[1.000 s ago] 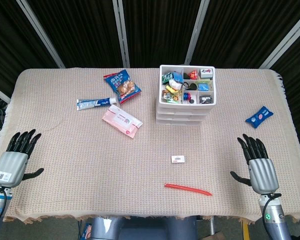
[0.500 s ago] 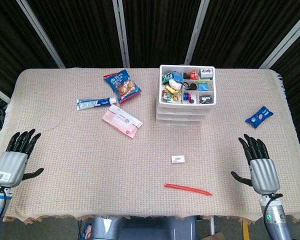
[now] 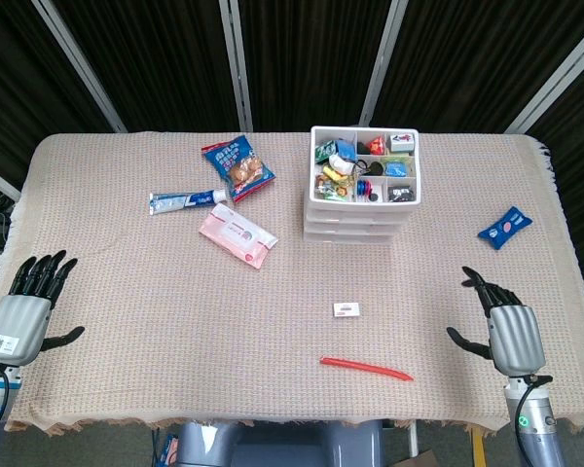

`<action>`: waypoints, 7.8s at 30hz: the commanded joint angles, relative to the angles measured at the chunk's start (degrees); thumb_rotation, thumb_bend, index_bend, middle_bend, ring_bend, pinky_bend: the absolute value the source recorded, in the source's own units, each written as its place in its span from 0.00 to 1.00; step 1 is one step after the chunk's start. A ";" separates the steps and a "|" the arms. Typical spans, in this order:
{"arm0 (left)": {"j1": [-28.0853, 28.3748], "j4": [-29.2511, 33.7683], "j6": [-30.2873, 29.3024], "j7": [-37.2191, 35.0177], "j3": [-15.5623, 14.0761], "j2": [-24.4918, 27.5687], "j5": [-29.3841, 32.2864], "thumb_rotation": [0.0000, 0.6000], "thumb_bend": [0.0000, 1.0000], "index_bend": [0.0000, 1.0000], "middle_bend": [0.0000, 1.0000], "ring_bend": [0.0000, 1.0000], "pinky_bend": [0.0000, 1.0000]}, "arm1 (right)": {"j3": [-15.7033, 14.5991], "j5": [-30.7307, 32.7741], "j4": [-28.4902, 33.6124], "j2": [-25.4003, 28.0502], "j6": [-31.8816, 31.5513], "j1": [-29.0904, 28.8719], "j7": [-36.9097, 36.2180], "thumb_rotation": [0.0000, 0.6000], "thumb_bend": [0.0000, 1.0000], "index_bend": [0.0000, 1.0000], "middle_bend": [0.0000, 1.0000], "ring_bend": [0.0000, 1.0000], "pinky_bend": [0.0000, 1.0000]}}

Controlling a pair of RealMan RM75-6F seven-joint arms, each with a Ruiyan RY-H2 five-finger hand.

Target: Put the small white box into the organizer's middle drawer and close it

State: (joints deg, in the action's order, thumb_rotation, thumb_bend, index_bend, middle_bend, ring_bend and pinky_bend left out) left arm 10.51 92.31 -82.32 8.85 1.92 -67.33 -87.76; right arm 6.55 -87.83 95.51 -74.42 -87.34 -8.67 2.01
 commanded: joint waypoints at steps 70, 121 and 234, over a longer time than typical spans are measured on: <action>0.73 -1.26 -0.06 -5.68 1.49 0.41 0.66 1.00 0.01 0.00 0.00 0.00 0.00 | 33.46 79.63 -8.72 -29.27 27.48 -35.27 -4.08 1.00 0.27 0.13 0.79 0.82 0.73; 1.12 -0.93 0.98 -5.27 1.67 0.52 1.78 1.00 0.01 0.01 0.00 0.00 0.00 | 39.85 91.86 -15.82 -29.19 30.91 -38.88 -2.18 1.00 0.28 0.38 0.79 0.82 0.73; 0.33 -0.83 -0.70 -2.63 0.88 -0.33 0.15 1.00 0.01 0.02 0.00 0.00 0.00 | 17.40 58.32 4.60 -17.57 13.27 -25.12 13.11 1.00 0.28 0.42 0.76 0.79 0.73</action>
State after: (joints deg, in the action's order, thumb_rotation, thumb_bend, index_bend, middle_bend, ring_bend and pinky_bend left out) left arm 10.85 91.47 -83.00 6.22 2.80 -67.65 -87.60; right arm 24.26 -29.20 99.77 -92.15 -73.97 -34.09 15.34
